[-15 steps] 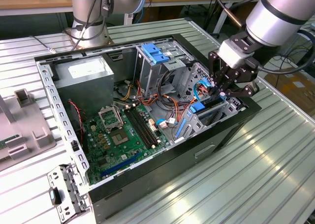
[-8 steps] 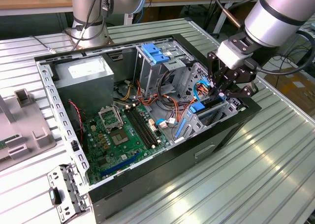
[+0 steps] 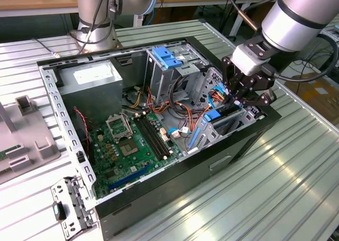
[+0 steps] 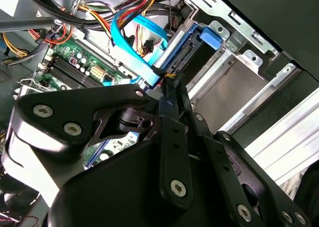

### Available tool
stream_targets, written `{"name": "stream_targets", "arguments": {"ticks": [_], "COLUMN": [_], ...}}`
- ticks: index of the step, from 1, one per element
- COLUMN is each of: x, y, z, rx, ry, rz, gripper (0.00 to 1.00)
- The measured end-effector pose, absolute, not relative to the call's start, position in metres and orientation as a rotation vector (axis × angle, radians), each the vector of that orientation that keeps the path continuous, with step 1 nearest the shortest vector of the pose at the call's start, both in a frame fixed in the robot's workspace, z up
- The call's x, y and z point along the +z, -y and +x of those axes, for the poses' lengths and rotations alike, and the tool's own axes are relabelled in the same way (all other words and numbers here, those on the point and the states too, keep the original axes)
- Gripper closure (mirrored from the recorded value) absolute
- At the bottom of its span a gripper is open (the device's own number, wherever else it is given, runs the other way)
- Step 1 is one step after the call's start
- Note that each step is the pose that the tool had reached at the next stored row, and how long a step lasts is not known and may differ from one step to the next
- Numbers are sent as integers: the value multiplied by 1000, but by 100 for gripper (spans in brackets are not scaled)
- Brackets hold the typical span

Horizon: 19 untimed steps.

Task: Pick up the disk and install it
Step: 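Insert the first disk wire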

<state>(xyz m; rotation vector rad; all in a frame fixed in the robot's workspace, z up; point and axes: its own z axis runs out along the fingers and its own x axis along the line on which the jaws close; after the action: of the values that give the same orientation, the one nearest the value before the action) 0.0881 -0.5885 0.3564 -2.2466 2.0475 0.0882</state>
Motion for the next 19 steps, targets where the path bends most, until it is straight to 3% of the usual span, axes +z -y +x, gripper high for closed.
{"name": "stream_targets", "arguments": {"ticks": [19], "x": [347], "y": [583], "z": [102], "rx": [87], "ry": [-2050], "rz": [-2246], "gripper": [83]}}
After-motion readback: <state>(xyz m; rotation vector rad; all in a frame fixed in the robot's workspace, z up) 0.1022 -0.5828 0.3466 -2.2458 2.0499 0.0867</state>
